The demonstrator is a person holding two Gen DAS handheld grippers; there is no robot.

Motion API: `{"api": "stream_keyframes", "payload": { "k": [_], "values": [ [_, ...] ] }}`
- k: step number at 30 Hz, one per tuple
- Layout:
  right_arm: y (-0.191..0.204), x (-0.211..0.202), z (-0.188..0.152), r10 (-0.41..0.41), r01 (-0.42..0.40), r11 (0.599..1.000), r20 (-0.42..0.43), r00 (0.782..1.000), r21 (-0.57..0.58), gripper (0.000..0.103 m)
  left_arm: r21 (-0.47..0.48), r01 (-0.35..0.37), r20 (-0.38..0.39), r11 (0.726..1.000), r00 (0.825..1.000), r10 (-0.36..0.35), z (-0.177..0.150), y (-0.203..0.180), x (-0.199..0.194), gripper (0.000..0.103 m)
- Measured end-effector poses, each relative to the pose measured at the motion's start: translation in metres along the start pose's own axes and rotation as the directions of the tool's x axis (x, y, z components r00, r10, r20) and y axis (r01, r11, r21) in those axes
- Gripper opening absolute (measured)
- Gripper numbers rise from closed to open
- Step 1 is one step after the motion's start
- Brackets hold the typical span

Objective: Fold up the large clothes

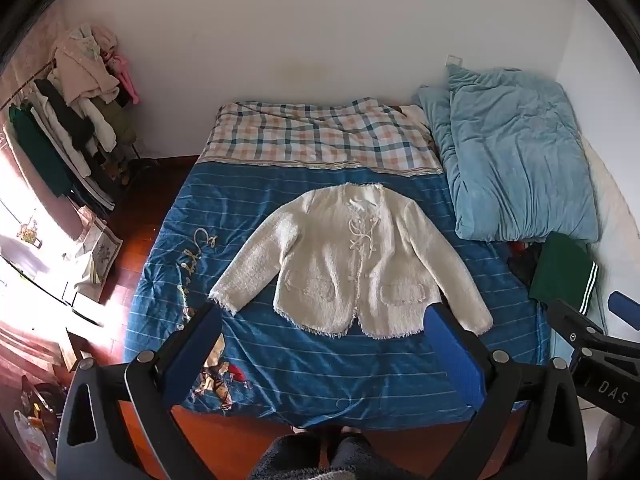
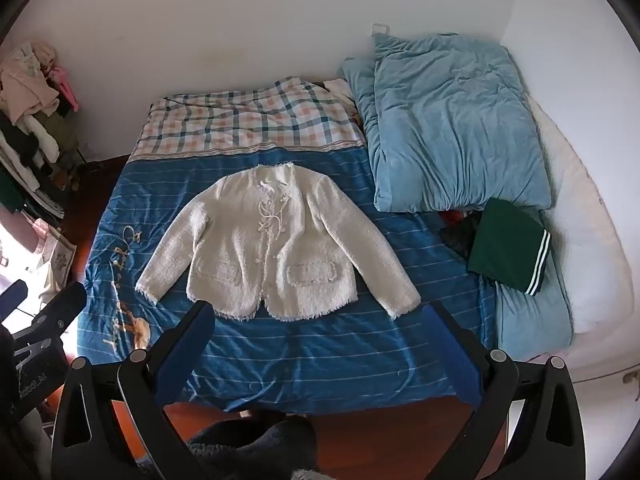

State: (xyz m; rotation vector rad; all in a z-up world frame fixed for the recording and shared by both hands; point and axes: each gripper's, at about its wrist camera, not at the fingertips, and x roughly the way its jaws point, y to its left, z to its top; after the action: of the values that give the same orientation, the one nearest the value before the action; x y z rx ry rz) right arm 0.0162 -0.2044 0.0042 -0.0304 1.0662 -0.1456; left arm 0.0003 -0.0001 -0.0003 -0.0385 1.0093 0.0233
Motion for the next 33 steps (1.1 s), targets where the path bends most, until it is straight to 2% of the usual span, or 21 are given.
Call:
{"api": "stream_keyframes", "payload": {
  "k": [33],
  "values": [
    [-0.0009, -0.0011, 0.0017, 0.013, -0.013, 1.0, -0.006, 1.0, 0.004, 0.103, 0.008, 0.001, 0.014, 1.0, 1.0, -0.001, 0.0062, -0.0003, -0.0062, 0.103]
  ]
}}
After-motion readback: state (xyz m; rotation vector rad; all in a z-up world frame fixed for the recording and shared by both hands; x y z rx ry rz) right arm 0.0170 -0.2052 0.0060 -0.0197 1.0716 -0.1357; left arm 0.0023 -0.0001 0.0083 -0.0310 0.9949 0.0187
